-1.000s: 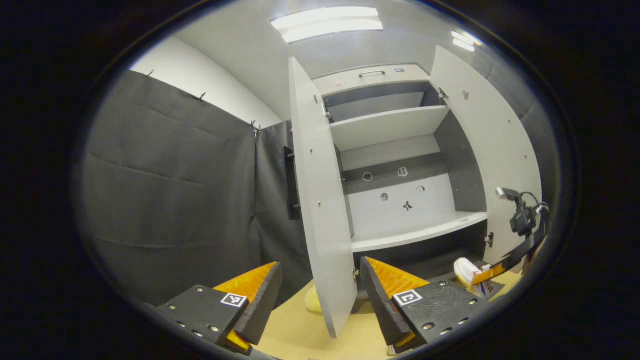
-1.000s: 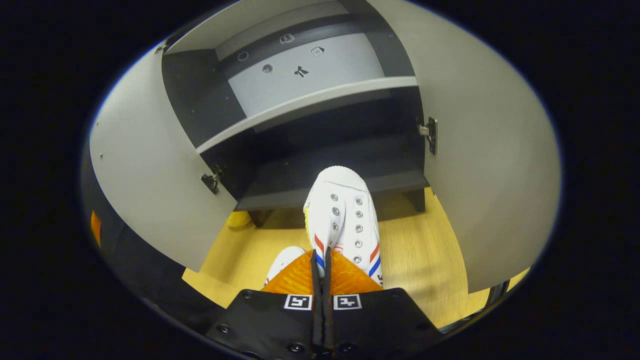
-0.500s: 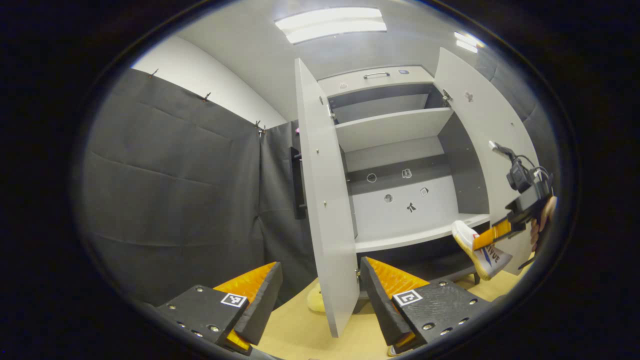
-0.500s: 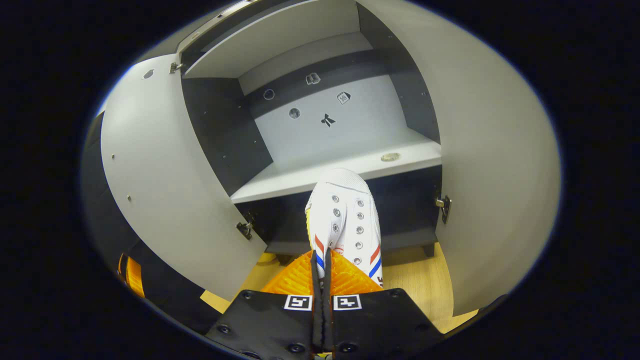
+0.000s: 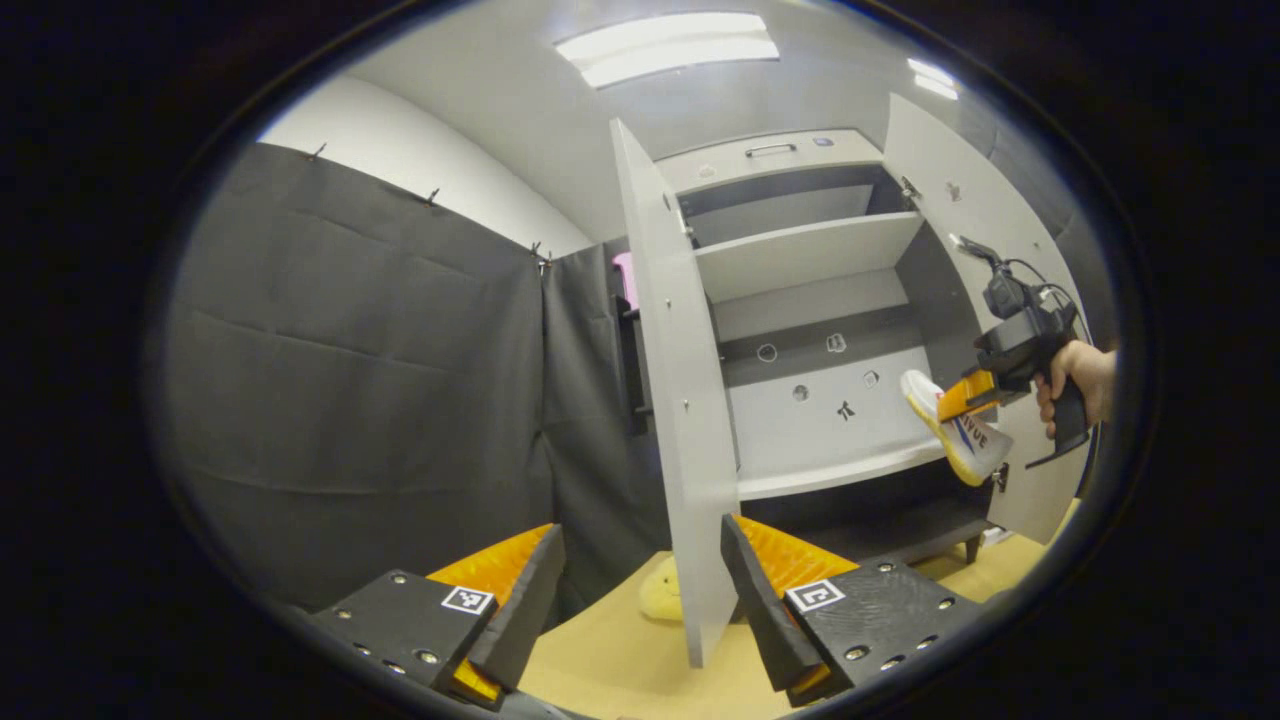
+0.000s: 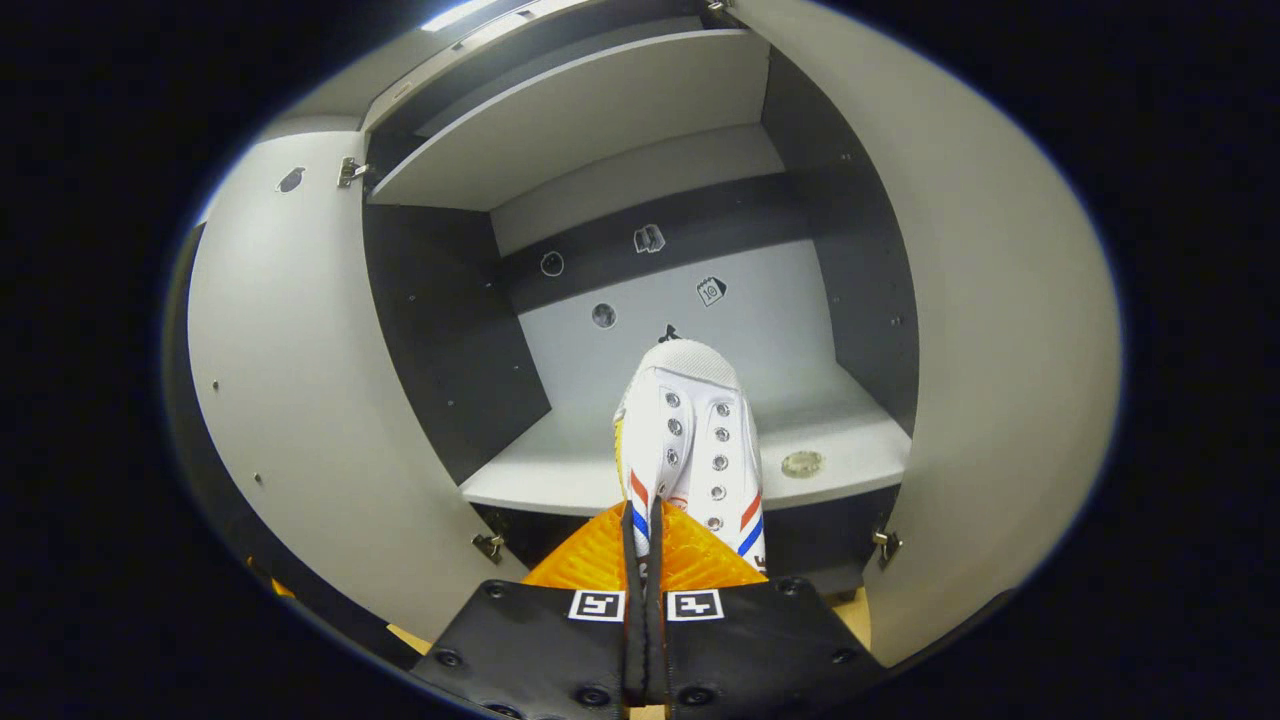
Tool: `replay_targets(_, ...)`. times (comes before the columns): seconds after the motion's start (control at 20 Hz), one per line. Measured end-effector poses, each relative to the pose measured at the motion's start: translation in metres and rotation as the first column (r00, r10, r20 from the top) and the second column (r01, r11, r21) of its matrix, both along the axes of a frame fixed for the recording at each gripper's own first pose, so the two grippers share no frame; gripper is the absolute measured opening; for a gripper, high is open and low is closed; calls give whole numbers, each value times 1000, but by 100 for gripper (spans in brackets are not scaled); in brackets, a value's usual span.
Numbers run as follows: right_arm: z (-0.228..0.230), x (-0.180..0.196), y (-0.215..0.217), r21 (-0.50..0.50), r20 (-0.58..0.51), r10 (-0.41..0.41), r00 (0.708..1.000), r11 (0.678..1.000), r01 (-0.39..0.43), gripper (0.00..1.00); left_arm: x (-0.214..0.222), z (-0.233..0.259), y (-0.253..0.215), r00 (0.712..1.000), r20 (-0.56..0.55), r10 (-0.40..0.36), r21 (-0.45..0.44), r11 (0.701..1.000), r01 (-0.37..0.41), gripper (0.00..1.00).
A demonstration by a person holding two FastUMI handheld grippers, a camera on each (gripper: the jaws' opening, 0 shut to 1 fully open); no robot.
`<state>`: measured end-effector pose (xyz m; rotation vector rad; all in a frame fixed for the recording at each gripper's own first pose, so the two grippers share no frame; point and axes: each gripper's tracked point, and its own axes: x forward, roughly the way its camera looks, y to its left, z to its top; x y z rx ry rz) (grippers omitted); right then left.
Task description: Grab one shoe with the right hand and put it into the shoe cabinet, grab the other shoe with the left hand and put it into the shoe cabinet; then close the right door with the right hand and the left door with the left hand.
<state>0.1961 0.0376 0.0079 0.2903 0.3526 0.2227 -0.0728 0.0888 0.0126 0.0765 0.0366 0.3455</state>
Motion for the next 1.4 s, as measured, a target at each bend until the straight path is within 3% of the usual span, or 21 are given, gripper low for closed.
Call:
replay_targets(0.35, 20, 69, -18, -27, 49, -69, 996, 997, 70, 1, -12, -1, 12, 999, -17, 47, 8, 999, -47, 91)
replay_targets(0.75, 10, 143, -30, -92, 13, -131, 991, 987, 132, 1, -28, -3, 22, 995, -35, 94, 19, 995, -93, 91)
replay_targets(1.1, -18, 168, -25, -145, -54, -164, 985, 977, 155, 1, -32, -12, 28, 992, -54, 112, 13, 994, -112, 91)
replay_targets(1.4, -40, 187, -27, -170, -105, -207, 973, 967, 188, 2, -26, -23, 18, 994, -81, 72, 16, 997, -71, 90)
